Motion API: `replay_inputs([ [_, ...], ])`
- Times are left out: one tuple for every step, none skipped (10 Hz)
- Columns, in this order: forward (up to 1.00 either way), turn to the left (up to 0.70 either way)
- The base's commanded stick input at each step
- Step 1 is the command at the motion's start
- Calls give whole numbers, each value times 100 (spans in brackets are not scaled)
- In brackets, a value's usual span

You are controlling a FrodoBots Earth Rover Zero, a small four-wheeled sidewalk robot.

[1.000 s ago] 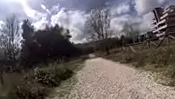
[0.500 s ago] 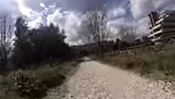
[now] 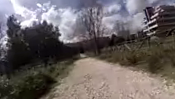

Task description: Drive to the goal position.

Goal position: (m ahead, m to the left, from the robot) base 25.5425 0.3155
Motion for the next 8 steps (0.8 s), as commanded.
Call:
replay_inputs([
  [100, 0],
  [100, 0],
  [100, 0],
  [100, 0],
  [100, 0],
  [100, 0],
  [100, 14],
  [100, 26],
])
